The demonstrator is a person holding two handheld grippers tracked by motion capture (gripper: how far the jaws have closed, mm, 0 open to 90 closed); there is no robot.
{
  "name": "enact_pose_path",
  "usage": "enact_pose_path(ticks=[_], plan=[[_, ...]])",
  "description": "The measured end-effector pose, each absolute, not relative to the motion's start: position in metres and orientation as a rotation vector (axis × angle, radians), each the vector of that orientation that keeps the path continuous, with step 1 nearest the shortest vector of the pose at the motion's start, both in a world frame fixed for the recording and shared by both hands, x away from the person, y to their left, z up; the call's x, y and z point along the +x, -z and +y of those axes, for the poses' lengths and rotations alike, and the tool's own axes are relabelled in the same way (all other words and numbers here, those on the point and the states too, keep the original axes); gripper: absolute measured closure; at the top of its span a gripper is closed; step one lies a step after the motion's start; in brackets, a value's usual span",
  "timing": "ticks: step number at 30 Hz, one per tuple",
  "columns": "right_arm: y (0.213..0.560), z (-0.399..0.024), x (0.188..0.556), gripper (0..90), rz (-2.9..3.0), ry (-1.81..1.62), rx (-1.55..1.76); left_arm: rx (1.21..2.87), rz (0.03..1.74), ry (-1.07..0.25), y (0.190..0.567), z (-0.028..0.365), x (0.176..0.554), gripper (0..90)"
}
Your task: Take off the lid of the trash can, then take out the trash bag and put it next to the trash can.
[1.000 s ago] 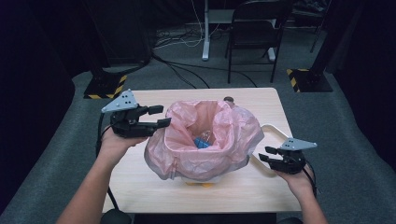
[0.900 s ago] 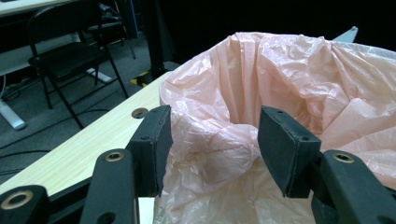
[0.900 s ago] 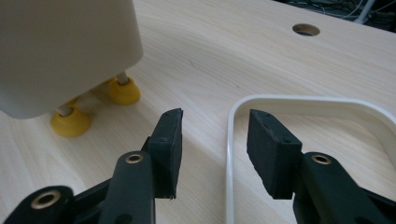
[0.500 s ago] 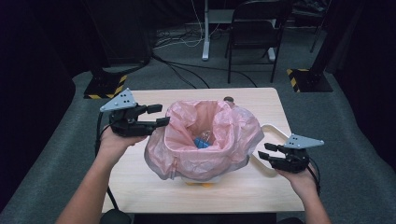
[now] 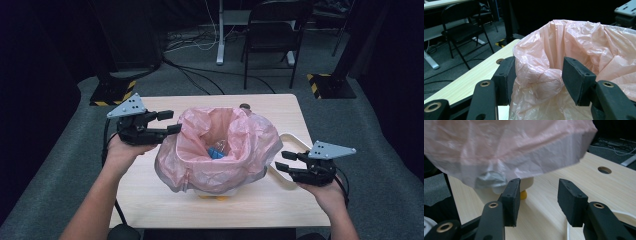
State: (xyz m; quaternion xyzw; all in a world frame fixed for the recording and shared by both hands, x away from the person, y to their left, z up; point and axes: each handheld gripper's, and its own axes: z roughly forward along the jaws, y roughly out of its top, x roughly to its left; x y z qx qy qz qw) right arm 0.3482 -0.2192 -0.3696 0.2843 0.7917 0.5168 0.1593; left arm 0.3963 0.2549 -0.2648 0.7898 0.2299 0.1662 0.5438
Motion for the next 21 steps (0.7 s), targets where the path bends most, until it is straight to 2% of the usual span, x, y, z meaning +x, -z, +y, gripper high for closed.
enact_pose_path(ticks=[12, 21], plan=[[0.349, -0.208, 0.335, 51.2, 2.269, -1.473, 0.740, 1.852, 0.568, -0.396, 0.264, 0.258, 0.400, 44.6], [0.330, -0.198, 0.319, 46.3, 2.265, -1.541, 0.655, 1.852, 0.582, -0.389, 0.262, 0.253, 0.409, 42.5]])
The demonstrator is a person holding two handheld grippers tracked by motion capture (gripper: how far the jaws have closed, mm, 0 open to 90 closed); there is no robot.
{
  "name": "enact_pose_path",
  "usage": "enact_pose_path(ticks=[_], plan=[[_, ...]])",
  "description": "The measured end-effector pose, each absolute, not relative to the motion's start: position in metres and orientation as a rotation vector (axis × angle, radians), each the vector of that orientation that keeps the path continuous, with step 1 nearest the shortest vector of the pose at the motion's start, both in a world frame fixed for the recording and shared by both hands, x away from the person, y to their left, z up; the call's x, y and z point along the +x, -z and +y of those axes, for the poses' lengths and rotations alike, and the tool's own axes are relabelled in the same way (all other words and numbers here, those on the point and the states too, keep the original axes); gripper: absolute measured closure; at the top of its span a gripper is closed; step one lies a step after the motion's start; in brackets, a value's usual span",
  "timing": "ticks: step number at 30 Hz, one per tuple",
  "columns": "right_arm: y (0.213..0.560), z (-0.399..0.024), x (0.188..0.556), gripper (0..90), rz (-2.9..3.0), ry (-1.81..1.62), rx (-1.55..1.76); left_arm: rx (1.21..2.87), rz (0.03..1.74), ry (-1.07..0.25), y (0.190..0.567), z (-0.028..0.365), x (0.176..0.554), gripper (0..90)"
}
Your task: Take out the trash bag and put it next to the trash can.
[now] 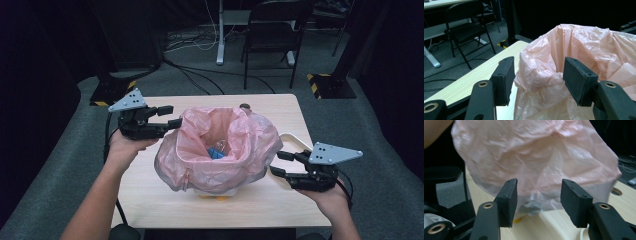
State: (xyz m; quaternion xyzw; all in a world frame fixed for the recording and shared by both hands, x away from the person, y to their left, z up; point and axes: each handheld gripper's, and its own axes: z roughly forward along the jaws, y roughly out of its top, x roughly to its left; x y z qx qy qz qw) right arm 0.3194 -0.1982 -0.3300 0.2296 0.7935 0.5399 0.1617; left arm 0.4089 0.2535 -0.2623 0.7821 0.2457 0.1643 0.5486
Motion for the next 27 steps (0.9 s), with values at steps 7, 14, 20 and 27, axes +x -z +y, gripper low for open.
enact_pose_path(ticks=[7, 14, 20, 27], plan=[[0.324, -0.185, 0.313, 43.9, 2.290, -1.583, 0.590, 1.871, 0.608, -0.366, 0.266, 0.248, 0.421, 41.6], [0.324, -0.174, 0.312, 42.9, 2.307, -1.573, 0.559, 1.882, 0.621, -0.341, 0.271, 0.240, 0.430, 41.2], [0.328, -0.165, 0.313, 42.4, 2.338, -1.569, 0.544, 1.895, 0.627, -0.341, 0.271, 0.236, 0.435, 41.1], [0.326, -0.155, 0.312, 40.5, 2.325, -1.560, 0.536, 1.896, 0.643, -0.334, 0.274, 0.232, 0.443, 40.6]])
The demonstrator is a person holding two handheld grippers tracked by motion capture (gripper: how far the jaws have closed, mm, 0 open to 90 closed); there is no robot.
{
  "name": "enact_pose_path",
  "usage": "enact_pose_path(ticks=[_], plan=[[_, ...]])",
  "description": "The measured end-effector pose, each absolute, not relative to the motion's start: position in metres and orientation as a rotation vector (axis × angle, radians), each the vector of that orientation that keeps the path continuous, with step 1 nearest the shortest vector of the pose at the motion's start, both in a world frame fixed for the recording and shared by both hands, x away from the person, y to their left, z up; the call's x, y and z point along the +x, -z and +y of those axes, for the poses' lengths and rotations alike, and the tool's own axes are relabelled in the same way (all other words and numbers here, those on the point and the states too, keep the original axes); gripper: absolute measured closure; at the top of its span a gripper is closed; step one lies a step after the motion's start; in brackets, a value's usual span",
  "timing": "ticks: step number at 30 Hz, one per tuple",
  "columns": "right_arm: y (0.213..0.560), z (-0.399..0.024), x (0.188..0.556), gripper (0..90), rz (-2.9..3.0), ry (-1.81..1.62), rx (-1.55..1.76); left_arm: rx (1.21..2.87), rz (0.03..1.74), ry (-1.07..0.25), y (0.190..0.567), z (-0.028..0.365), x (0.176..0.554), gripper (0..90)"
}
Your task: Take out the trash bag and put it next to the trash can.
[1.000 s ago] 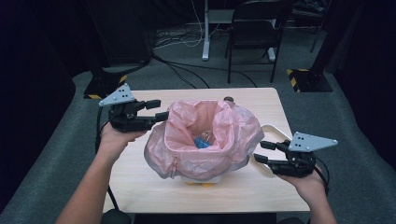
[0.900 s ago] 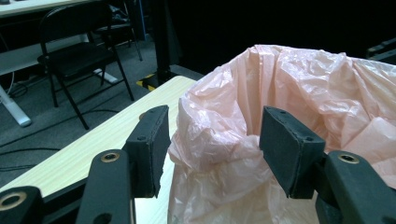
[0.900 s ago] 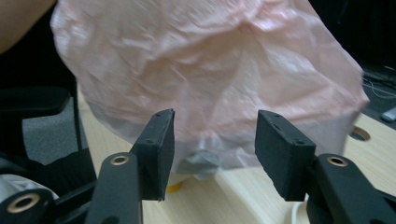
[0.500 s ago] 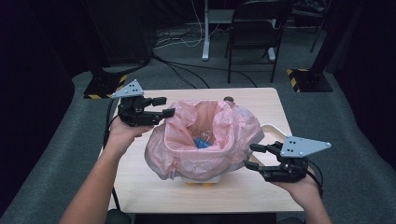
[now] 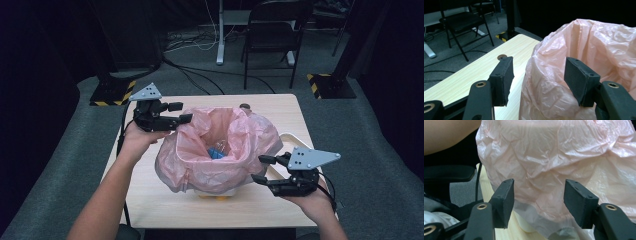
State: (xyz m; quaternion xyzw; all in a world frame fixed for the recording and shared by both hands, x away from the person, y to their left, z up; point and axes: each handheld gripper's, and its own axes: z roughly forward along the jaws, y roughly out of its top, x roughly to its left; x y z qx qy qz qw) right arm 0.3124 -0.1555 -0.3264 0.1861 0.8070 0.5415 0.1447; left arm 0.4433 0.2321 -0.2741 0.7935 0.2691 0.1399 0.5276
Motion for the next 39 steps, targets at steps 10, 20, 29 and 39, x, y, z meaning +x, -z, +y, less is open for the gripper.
enact_pose_path(ticks=[10, 20, 29, 39], plan=[[0.323, -0.145, 0.316, 38.6, 2.282, -1.547, 0.555, 1.919, 0.645, -0.324, 0.275, 0.224, 0.450, 45.8], [0.319, -0.138, 0.319, 40.2, 2.271, -1.553, 0.544, 1.952, 0.634, -0.325, 0.274, 0.221, 0.453, 58.1], [0.316, -0.136, 0.318, 59.7, 2.275, -1.581, 0.493, 1.984, 0.602, -0.367, 0.268, 0.214, 0.451, 72.2], [0.313, -0.142, 0.317, 80.3, 2.275, -1.584, 0.466, 1.987, 0.596, -0.375, 0.264, 0.213, 0.452, 80.9]])
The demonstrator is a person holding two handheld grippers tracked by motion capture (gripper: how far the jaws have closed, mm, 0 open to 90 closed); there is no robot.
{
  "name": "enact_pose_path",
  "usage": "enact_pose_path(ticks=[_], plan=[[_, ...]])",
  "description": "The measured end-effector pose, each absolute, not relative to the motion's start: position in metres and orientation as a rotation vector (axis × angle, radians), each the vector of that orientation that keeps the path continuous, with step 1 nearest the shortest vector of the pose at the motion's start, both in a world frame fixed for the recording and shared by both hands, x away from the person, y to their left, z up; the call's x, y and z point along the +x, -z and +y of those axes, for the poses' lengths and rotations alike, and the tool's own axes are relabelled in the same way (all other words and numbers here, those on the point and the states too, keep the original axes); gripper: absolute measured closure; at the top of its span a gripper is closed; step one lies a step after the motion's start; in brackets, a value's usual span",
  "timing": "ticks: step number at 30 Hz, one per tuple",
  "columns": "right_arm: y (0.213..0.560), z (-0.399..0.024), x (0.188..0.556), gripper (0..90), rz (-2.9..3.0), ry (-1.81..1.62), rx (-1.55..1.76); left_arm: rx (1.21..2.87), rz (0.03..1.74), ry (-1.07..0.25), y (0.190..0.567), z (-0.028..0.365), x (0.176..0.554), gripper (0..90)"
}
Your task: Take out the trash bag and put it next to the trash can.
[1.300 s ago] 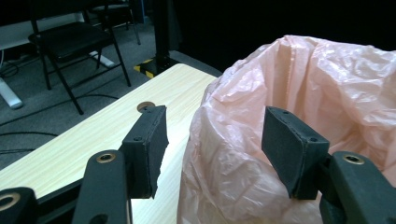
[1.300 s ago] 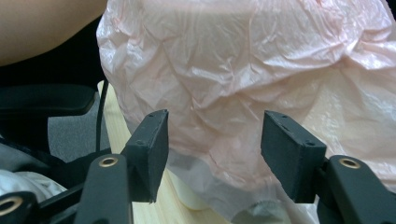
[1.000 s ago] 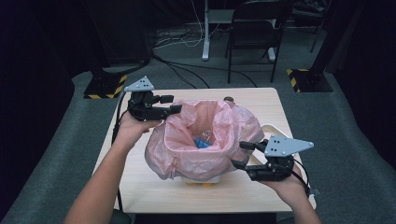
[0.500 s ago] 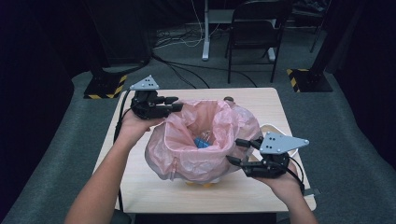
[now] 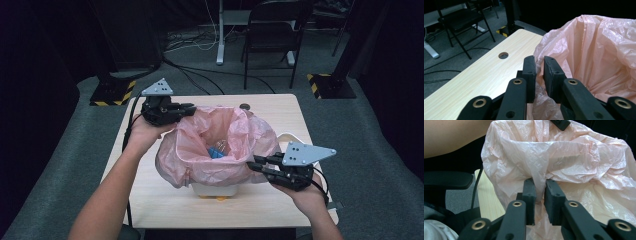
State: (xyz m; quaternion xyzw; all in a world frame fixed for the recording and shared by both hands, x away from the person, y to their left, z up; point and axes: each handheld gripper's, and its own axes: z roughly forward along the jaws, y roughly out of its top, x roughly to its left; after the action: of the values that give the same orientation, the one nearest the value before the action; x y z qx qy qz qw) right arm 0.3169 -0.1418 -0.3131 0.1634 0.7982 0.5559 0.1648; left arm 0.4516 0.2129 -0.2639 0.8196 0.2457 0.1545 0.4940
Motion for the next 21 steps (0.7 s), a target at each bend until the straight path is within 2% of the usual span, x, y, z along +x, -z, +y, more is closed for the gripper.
enact_pose_path(ticks=[7, 21], plan=[[0.306, -0.147, 0.314, 87.9, 2.246, -1.589, 0.438, 2.002, 0.595, -0.382, 0.261, 0.213, 0.453, 84.9], [0.290, -0.150, 0.311, 88.4, 2.193, -1.584, 0.413, 1.998, 0.579, -0.420, 0.253, 0.212, 0.450, 87.1]])
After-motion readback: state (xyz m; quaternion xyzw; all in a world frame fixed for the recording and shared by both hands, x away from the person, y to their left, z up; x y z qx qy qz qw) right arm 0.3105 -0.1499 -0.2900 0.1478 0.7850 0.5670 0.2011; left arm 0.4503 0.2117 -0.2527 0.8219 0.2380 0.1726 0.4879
